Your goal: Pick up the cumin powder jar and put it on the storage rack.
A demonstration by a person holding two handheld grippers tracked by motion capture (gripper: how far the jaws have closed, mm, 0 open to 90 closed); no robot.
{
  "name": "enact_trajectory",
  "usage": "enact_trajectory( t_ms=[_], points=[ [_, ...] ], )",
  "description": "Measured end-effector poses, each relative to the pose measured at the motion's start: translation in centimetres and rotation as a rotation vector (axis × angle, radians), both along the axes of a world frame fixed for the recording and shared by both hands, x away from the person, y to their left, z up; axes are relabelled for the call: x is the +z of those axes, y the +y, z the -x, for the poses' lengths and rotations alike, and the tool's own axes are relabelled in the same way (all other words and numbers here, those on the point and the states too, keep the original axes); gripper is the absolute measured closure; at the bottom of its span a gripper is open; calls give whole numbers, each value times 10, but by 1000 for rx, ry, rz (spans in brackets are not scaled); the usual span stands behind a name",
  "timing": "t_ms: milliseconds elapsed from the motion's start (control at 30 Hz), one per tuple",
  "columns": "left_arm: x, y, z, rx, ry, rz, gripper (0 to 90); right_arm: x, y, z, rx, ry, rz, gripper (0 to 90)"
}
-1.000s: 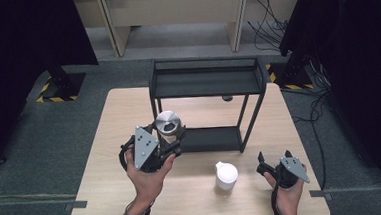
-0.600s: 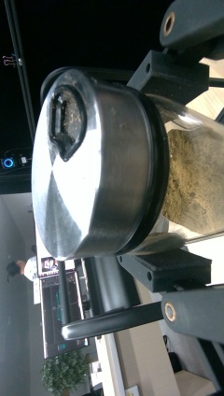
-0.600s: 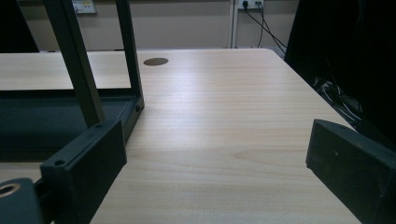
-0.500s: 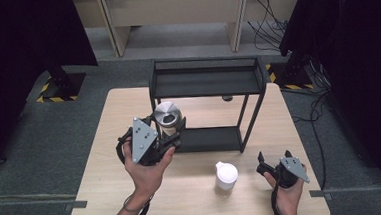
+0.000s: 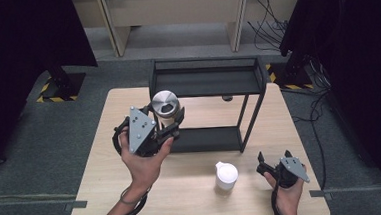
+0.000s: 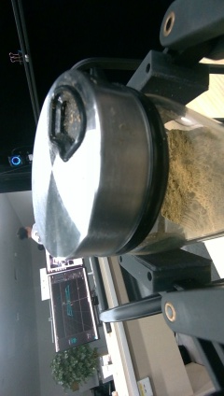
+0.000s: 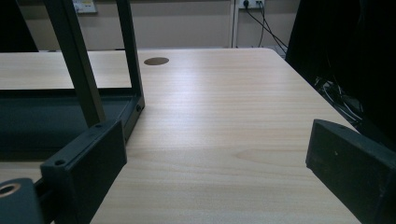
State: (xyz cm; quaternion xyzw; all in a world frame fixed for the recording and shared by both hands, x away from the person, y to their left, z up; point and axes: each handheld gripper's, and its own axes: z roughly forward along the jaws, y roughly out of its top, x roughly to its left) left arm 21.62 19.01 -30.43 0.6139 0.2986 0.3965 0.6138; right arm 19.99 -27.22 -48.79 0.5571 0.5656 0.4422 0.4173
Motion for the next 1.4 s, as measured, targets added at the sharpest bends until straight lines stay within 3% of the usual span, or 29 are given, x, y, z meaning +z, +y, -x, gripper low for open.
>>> enact_trajectory(
  t_ms=[667, 1400],
  points=[
    [29, -9, -7, 6, -32, -27, 312, 0, 0, 0, 3, 1, 0, 53],
    [51, -12, -23, 40, -26, -40, 312, 0, -1, 0, 4, 2, 0, 54]
  ],
)
